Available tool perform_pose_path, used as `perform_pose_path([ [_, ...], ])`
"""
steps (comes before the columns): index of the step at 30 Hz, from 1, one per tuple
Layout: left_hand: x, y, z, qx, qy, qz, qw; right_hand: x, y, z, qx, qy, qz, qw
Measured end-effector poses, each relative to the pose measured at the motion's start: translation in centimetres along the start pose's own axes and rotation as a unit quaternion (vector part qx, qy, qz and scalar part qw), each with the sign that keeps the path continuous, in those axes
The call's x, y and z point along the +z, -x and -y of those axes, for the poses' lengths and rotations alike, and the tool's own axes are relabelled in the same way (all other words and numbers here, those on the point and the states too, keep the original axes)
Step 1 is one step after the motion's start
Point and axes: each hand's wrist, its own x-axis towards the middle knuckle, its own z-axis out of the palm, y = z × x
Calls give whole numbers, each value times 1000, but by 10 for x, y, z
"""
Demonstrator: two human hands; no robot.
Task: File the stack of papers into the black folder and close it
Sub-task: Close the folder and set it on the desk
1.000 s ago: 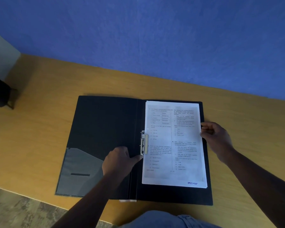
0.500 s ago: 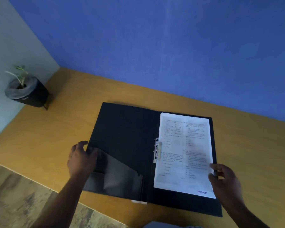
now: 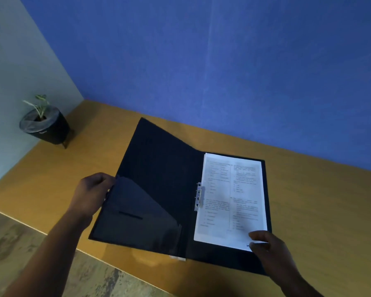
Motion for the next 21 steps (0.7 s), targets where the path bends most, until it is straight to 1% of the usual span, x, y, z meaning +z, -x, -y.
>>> perform_pose_path([
  [2, 9, 18, -22, 42, 67, 72, 994, 1, 4, 4, 5, -12, 13, 1000],
  [4, 23, 34, -39, 55, 125, 138, 981, 1, 9, 11, 5, -31, 24, 999],
  [6, 45, 47, -53, 62, 154, 195, 967, 0, 15, 19, -3, -54, 31, 998],
  [8, 73, 55, -63, 81, 164, 233, 955, -3, 19, 28, -15, -75, 37, 996],
  [12, 136, 75, -79, 134, 105, 258, 951, -12, 26, 44, -36, -141, 42, 988],
  [15, 178, 91, -87, 138, 56, 268, 952, -18, 34, 51, -52, -206, 24, 977],
  [18, 211, 104, -89, 144, -50, 252, 956, -22, 42, 51, -55, -249, 23, 967],
  [21, 234, 115, -92, 180, -138, 221, 949, -23, 47, 45, -54, -244, 25, 968],
])
